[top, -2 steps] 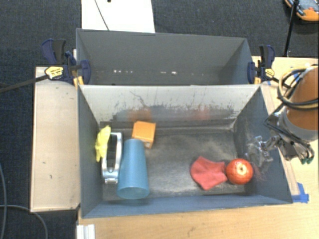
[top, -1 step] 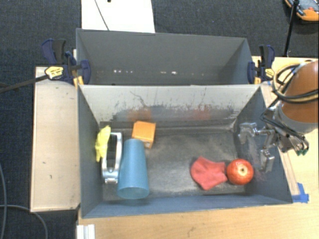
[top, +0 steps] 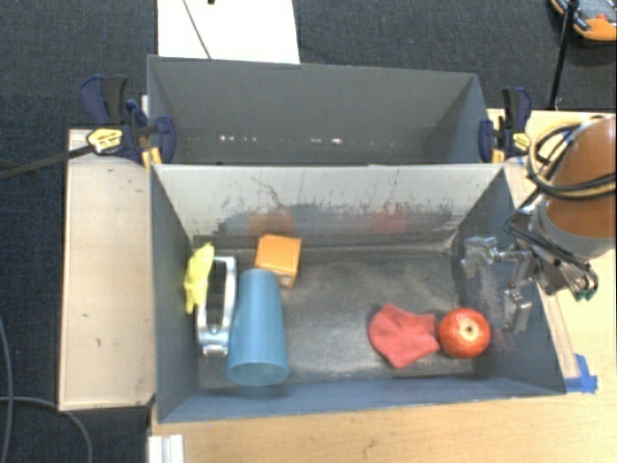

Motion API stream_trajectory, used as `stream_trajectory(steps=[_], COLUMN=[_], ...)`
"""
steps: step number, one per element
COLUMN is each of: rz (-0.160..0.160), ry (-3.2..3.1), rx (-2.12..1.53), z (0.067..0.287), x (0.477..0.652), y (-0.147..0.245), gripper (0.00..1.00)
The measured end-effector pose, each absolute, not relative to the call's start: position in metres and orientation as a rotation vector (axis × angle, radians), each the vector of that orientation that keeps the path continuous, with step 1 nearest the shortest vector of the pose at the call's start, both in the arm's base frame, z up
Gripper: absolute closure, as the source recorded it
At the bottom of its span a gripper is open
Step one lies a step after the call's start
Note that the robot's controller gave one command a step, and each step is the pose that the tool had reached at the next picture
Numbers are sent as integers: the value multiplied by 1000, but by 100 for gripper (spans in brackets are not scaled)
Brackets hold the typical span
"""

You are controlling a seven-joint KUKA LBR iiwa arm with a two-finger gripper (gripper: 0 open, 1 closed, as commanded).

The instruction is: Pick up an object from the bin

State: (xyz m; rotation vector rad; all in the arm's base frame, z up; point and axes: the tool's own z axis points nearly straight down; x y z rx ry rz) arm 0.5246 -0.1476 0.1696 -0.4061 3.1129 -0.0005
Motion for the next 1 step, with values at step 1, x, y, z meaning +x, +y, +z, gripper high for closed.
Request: stream_trajectory(steps=[1], rz=[-5], ry=[3104], rx=[-418], z=[122], x=[518], y=[-148], gripper=[0])
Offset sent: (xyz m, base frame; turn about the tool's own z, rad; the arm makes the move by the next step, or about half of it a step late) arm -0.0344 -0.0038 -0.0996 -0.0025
